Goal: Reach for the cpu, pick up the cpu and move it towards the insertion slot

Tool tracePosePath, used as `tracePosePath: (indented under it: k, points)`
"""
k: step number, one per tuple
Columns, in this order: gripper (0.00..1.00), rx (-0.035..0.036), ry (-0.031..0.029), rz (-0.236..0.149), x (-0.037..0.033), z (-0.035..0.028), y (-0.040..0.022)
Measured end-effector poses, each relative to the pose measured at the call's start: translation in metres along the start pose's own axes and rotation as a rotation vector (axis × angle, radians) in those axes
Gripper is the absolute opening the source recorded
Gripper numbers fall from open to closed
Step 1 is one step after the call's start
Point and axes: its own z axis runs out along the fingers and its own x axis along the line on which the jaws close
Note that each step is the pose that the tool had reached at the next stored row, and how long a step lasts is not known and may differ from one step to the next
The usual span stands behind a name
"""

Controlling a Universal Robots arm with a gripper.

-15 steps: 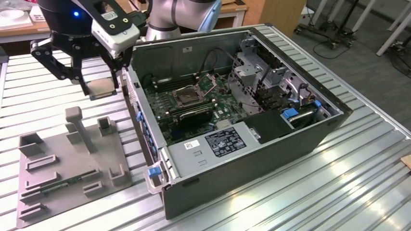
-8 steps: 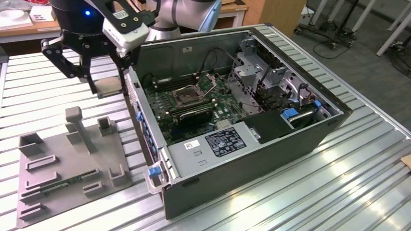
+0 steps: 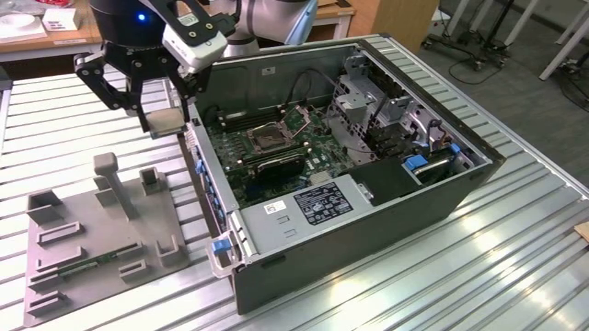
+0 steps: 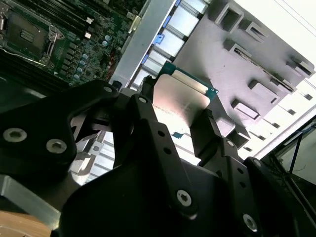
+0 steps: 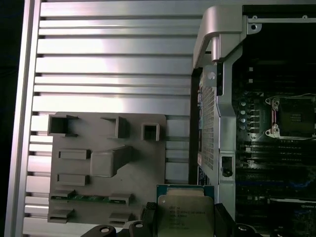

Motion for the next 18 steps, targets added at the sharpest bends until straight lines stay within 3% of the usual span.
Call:
tracePosePath:
  k: [18]
  points:
    - [0.54, 0.0, 0.0, 0.0, -0.027, 0.0002, -0.0007]
